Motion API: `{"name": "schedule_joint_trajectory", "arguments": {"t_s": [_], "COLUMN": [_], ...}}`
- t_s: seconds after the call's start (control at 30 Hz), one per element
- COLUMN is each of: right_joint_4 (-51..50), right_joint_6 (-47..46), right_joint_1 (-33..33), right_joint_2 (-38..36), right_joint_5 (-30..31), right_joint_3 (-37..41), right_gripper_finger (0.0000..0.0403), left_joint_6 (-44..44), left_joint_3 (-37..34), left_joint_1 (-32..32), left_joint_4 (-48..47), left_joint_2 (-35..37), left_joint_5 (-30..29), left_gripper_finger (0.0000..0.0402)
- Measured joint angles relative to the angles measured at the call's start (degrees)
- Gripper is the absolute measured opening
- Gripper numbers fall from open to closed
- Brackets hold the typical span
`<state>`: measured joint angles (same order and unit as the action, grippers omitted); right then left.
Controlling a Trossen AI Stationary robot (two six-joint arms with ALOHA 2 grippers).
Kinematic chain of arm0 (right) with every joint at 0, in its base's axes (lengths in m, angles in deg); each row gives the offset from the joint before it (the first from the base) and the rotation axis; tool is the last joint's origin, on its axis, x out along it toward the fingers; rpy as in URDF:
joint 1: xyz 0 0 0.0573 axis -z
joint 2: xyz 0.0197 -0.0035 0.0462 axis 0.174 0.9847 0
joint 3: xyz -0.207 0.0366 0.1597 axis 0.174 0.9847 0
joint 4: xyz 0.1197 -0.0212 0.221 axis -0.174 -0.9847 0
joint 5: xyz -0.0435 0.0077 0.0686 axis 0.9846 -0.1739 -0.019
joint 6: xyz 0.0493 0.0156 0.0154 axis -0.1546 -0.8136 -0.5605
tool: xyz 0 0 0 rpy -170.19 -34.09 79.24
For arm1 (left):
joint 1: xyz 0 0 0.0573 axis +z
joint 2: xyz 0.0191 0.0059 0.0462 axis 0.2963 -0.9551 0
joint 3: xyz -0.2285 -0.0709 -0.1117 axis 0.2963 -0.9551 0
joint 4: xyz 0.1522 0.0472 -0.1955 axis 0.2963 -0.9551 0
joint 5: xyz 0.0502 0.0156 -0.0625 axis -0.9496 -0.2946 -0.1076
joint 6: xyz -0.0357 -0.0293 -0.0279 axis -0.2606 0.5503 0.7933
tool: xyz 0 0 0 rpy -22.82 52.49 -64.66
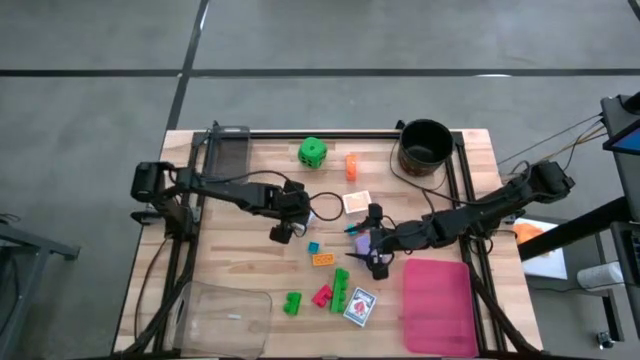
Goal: Pick & Place Toys
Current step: Put the blue deck of cards into the black bin
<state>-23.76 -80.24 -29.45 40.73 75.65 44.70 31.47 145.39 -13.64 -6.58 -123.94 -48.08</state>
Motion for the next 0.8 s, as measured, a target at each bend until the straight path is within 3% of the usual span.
{"name": "schedule_joint_trajectory", "arguments": {"t_s": [0.3,0.63,0.8], "right_joint_4": [-0.89,-1.10,-1.21], "right_joint_6": [-0.89,-0.93,-1.19], "right_joint_1": [0.02,-0.07,-0.07], "right_joint_2": [0.00,0.00,0.00], "right_joint_5": [-0.02,-0.60,-1.58], "right_joint_3": [0.00,0.00,0.00], "right_gripper_finger": [0.0282,0.0282,0.0282], "left_joint_6": [-2.98,-5.77,-6.02], "left_joint_3": [1.57,-0.33,-2.78], "left_joint_1": [2.99,7.62,8.66], "left_joint_4": [-0.04,0.71,3.95], "left_joint_2": [-3.05,-2.94,-2.62], "left_joint_5": [0.26,9.58,11.45], "left_gripper_finger": [0.0398,0.0398,0.0398]}}
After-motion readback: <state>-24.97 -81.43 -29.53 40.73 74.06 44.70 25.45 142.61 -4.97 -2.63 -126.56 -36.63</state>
